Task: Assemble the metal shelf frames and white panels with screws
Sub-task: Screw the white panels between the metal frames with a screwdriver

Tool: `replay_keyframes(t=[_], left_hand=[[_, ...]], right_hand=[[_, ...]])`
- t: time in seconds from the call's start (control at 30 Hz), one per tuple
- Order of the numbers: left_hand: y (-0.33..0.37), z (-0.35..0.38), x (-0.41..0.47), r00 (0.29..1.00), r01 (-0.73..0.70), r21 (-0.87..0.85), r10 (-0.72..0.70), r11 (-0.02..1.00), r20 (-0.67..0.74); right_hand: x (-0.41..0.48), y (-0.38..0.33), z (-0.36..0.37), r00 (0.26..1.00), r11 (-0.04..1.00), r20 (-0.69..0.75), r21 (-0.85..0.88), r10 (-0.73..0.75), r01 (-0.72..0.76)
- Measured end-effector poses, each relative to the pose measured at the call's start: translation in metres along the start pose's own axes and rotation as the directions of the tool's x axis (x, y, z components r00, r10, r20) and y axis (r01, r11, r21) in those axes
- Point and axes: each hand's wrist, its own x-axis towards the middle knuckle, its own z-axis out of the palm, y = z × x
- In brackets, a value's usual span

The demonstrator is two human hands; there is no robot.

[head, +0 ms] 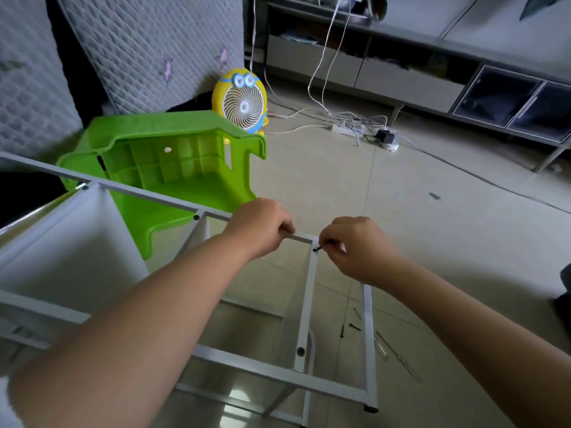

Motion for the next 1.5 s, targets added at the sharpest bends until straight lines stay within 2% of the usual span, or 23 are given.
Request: replay_keyframes(t=[0.27,0.33,0.4,0.5,0.63,0.7,0.8,0.9,1.2,1.4,1.5], left_hand=[[0.003,0.000,0.000,0.999,0.019,0.001,-0.019,1.000,0.043],[0.004,0.000,0.001,0.996,0.032,-0.030,-0.030,0.999,0.081],[0.008,-0.001,0.005,0.983,0.068,-0.131,-0.044,0.989,0.176],[0.018,-0.003,0.016,0.921,0.167,-0.276,-0.050,0.947,0.387],[0.030,-0.005,0.035,0.792,0.049,-0.132,0.042,0.990,0.609],[0.030,-0.005,0.042,0.746,0.021,-0.102,0.052,0.995,0.664],[0.031,-0.005,0.047,0.730,0.032,-0.098,0.043,0.995,0.683],[0.033,-0.003,0.047,0.725,0.059,-0.117,0.038,0.991,0.687],[0.031,0.006,0.049,0.766,0.132,-0.160,0.002,0.978,0.643],[0.032,0.010,0.050,0.767,0.155,-0.155,-0.020,0.976,0.642],[0.029,0.011,0.047,0.793,0.163,-0.191,-0.013,0.968,0.609]], right_hand=[[0.008,-0.005,-0.010,0.988,0.995,0.148,-0.095,0.051,-0.037],[0.006,-0.004,-0.011,0.984,0.993,0.150,-0.089,0.092,-0.080],[0.003,0.001,-0.012,0.979,0.988,0.138,-0.075,0.148,-0.138],[-0.005,0.009,-0.012,0.975,0.980,0.095,-0.002,0.200,-0.201],[-0.020,0.018,-0.013,0.972,0.965,0.035,0.114,0.234,-0.237],[-0.027,0.021,-0.012,0.969,0.954,0.024,0.171,0.246,-0.246],[-0.032,0.021,-0.011,0.969,0.938,0.002,0.250,0.248,-0.241],[-0.034,0.020,-0.006,0.969,0.938,-0.019,0.258,0.246,-0.233],[-0.036,0.020,0.002,0.960,0.921,-0.050,0.300,0.275,-0.248],[-0.035,0.019,0.003,0.961,0.922,-0.046,0.297,0.272,-0.247],[-0.034,0.018,0.002,0.962,0.926,-0.047,0.287,0.269,-0.245]])
